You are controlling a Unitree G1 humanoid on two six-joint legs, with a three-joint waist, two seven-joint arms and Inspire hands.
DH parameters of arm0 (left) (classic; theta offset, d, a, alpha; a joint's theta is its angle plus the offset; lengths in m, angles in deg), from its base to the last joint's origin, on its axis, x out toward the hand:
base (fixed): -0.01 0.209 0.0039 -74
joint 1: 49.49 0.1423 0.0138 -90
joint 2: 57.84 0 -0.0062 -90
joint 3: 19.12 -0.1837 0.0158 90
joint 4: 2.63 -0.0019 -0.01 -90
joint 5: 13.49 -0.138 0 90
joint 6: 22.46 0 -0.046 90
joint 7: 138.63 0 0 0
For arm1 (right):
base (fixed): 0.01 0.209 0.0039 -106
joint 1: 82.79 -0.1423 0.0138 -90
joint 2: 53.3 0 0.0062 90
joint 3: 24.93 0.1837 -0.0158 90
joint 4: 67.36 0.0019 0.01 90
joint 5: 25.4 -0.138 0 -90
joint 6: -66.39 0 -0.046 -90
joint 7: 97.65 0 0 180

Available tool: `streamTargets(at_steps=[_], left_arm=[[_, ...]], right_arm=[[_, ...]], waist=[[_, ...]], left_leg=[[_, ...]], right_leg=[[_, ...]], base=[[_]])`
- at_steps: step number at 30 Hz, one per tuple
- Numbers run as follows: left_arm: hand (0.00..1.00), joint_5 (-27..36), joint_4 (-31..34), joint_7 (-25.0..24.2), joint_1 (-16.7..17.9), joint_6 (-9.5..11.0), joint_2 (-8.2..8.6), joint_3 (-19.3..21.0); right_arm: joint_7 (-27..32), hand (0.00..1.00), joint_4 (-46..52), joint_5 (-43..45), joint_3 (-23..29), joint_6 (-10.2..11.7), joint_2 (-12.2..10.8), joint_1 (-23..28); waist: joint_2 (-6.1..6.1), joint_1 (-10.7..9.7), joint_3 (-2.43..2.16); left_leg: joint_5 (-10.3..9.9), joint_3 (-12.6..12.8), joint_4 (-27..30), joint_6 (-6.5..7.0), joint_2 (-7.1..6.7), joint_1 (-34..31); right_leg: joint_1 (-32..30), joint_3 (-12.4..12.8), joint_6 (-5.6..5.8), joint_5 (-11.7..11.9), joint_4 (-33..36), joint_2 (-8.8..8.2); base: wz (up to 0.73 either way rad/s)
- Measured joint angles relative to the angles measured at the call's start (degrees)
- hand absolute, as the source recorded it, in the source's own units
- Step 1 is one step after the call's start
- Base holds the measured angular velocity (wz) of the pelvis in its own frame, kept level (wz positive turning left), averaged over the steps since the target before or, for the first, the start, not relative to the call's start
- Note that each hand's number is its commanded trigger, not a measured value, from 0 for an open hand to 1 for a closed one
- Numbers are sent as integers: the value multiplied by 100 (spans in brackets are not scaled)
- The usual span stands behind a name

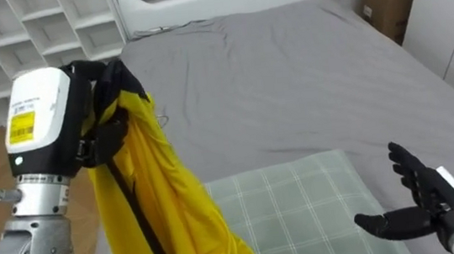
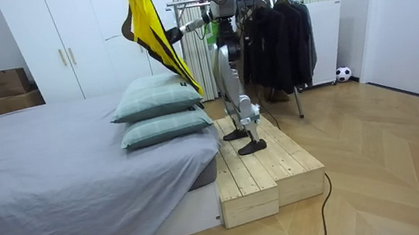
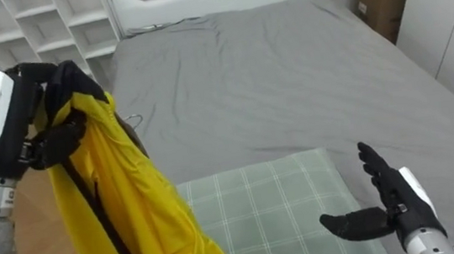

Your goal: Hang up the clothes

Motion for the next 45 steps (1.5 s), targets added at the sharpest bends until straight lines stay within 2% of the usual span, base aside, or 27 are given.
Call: streamTargets(at_steps=[5, 10, 14, 16, 20, 24, 29, 33, 37, 40, 42, 45], left_arm=[[100, -129, 4, 80, -30, -3, -16, 213], [100, -720, 284, 78, -82, -64, -30, 210], [100, -728, 730, 106, -89, -117, -273, 201], [100, -759, 788, 123, -111, -121, -337, 193], [100, -909, 825, 214, -113, -122, -339, 194], [100, -1062, 838, 237, -113, -97, -337, 192], [100, -1122, 840, 360, -113, -90, -338, 187], [100, -1111, 839, 597, -113, -130, -350, 79], [100, -1146, 838, 705, -114, -177, -371, -129], [100, -1486, 893, 724, -117, -243, -371, -378], [100, -1840, 1009, 720, -118, -262, -397, -522], [100, -1966, 1035, 717, -196, -269, -424, -636]], right_arm=[[-173, 0, 0, -2, -9, -1, -1, 3], [-411, 0, -37, -53, -51, -37, -3, 0], [-711, 0, -181, -434, -282, -119, 8, -2], [-886, 0, -377, -559, -351, -155, 14, -20], [-1287, 0, -746, -1423, -495, -221, 14, -20], [-1807, 0, -726, -2142, -771, -263, 8, -28], [-2162, 0, -716, -2611, -1107, -272, 15, -32], [-2340, 0, -717, -3229, -1453, -330, 19, -254], [-2427, 0, -714, -3373, -1696, -379, 29, -602], [-2595, 0, -713, -3385, -1801, -379, 72, -751], [-2703, 0, -712, -3451, -1929, -389, 133, -760], [-2808, 0, -712, -3749, -1987, -394, 134, -767]], waist=[[0, 45, -1], [3, 141, -3], [7, 143, -3], [12, 140, 0], [24, 147, 9], [14, 182, 17], [13, 303, 18], [3, 309, 25], [-15, 305, 37], [-28, 329, 38], [-28, 417, 37], [-28, 456, 36]], left_leg=[[0, 3, 21, 0, -4, -63], [-1, 2, 54, 0, 0, -80], [-1, -30, 48, -1, 0, -73], [-1, -37, 28, -1, 4, -24], [-1, -50, -19, -1, 0, 75], [-1, -63, -12, 0, -2, 120], [-1, -74, 1, 0, -2, 116], [-1, -108, -3, 0, -10, 107], [0, -128, -1, 0, -13, 86], [0, -196, -1, 0, -21, 60], [-1, -210, -2, 0, -20, 50], [-1, -225, -3, -1, -13, 47]], right_leg=[[-66, -4, 0, 0, 17, -3], [-68, 42, -1, 0, 11, -4], [-59, 42, -1, 1, 3, -7], [-15, 33, -1, 1, 2, -8], [82, -40, 0, 0, -4, -14], [138, -4, 4, -4, -28, -13], [137, -12, 3, -4, -19, -15], [148, -77, 4, -4, -37, -23], [149, -120, 5, -5, -61, -62], [152, -195, 5, -5, -83, -70], [151, -226, 5, -5, -87, -71], [158, -245, 4, -5, -85, -70]], base=[[0], [0], [0], [0], [1], [0], [0], [3], [3], [11], [5], [2]])
